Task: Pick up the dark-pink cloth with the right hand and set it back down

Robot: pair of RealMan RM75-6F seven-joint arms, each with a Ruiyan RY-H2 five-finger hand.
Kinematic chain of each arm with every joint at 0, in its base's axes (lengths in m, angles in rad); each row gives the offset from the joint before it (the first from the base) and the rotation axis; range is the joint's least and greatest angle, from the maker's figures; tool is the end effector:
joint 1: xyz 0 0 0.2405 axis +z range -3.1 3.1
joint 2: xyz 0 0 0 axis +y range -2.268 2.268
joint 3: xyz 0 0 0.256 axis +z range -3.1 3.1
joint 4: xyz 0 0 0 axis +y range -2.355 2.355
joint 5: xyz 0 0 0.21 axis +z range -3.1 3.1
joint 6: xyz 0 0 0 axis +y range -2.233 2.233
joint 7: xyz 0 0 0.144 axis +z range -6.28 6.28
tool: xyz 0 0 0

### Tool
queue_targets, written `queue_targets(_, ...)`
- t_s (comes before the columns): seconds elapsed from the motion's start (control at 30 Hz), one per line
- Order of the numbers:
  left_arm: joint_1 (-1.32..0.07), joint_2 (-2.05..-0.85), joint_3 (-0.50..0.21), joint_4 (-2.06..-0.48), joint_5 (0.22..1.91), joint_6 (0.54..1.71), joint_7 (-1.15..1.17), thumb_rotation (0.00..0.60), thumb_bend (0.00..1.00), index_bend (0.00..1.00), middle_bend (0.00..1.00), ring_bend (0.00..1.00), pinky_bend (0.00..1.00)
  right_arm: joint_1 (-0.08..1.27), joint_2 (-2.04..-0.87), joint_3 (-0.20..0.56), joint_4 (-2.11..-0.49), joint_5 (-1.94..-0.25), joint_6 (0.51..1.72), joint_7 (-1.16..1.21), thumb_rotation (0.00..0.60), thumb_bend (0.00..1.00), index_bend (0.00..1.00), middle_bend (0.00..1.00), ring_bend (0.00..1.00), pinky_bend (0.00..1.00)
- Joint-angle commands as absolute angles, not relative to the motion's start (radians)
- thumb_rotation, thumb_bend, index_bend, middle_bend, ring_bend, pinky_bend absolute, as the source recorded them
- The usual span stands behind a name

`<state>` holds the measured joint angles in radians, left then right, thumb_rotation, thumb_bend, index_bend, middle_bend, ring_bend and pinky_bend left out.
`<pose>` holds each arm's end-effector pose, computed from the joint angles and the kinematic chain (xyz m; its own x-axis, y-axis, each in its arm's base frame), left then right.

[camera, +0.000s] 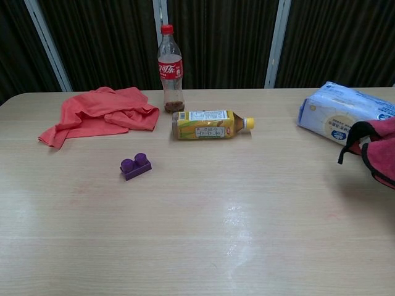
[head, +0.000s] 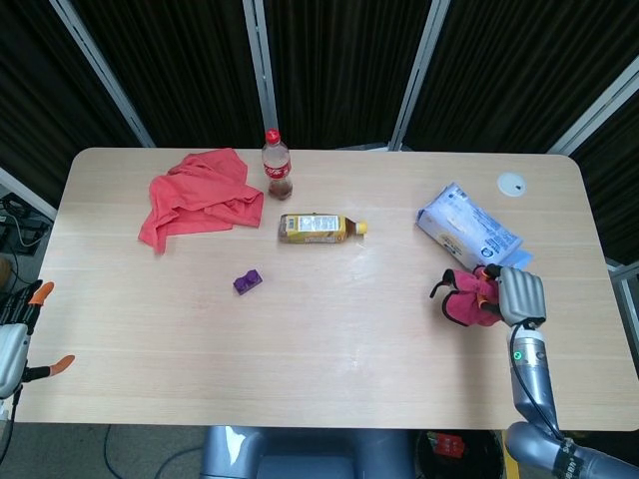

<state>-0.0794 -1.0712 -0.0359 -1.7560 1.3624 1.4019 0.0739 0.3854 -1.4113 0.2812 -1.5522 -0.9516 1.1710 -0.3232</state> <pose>-0.3099 0.1724 0.1540 0.3529 0.1166 0.9284 0.9233 0.1173 -0.3657 -0.2755 -0.3030 0.0728 0.2828 -0.1267 0.9508 -0.9363 0.1786 0.3023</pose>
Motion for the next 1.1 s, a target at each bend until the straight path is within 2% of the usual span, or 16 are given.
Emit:
queue_targets(0.03,-0.077,-1.072,-0.037,-1.758,1.361,1.406,0.076,0.6,0.0,0.0,0.0,0.0,0.0,0.357,-1.365,0.253,-1.599,-0.986,1.168,-0.283,0.6,0.38,0.67,0.54,0.45,0.75)
queue_targets(0.1,-0.076,-1.073,-0.037,-1.759,1.362,1.408,0.075,0.6,0.0,0.0,0.0,0.0,0.0,0.354,-1.35,0.241,-1.614,-0.99,1.153,-0.274,0.6,0.29,0.59,0.47,0.38,0.74)
queue_targets(0.2,-0.076,-1.075,-0.038,-1.758,1.362,1.41,0.075,0.6,0.0,0.0,0.0,0.0,0.0,0.352,-1.333,0.231,-1.631,-1.001,1.138,-0.253,0.6,0.17,0.42,0.3,0.21,0.62)
queue_targets(0.27,-0.076,-1.075,-0.038,-1.757,1.362,1.41,0.074,0.6,0.0,0.0,0.0,0.0,0.0,0.352,-1.323,0.224,-1.643,-1.018,1.127,-0.233,0.6,0.11,0.32,0.18,0.08,0.45)
queue_targets(0.33,-0.076,-1.076,-0.039,-1.755,1.364,1.412,0.073,0.6,0.0,0.0,0.0,0.0,0.0,0.353,-1.311,0.213,-1.65,-1.046,1.121,-0.222,0.6,0.07,0.24,0.09,0.01,0.34)
queue_targets(0.4,-0.076,-1.076,-0.039,-1.753,1.367,1.414,0.072,0.6,0.0,0.0,0.0,0.0,0.0,0.354,-1.305,0.201,-1.648,-1.078,1.132,-0.229,0.6,0.04,0.16,0.02,0.0,0.27)
queue_targets(0.47,-0.075,-1.076,-0.039,-1.752,1.369,1.416,0.072,0.6,0.0,0.0,0.0,0.0,0.0,0.352,-1.301,0.191,-1.648,-1.102,1.147,-0.236,0.6,0.03,0.12,0.0,0.0,0.23)
queue_targets(0.73,-0.073,-1.078,-0.038,-1.749,1.378,1.422,0.069,0.6,0.0,0.0,0.0,0.0,0.0,0.307,-1.223,0.162,-1.738,-1.134,1.214,-0.25,0.6,0.03,0.11,0.0,0.0,0.18)
queue_targets(0.9,-0.07,-1.078,-0.034,-1.744,1.396,1.434,0.069,0.6,0.0,0.0,0.0,0.0,0.0,0.237,-1.165,0.083,-1.71,-1.335,1.343,-0.24,0.6,0.02,0.09,0.0,0.0,0.16)
queue_targets(1.1,-0.067,-1.078,-0.031,-1.744,1.408,1.441,0.074,0.6,0.0,0.0,0.0,0.0,0.0,0.159,-1.144,0.007,-1.641,-1.522,1.488,-0.165,0.6,0.0,0.01,0.0,0.0,0.11)
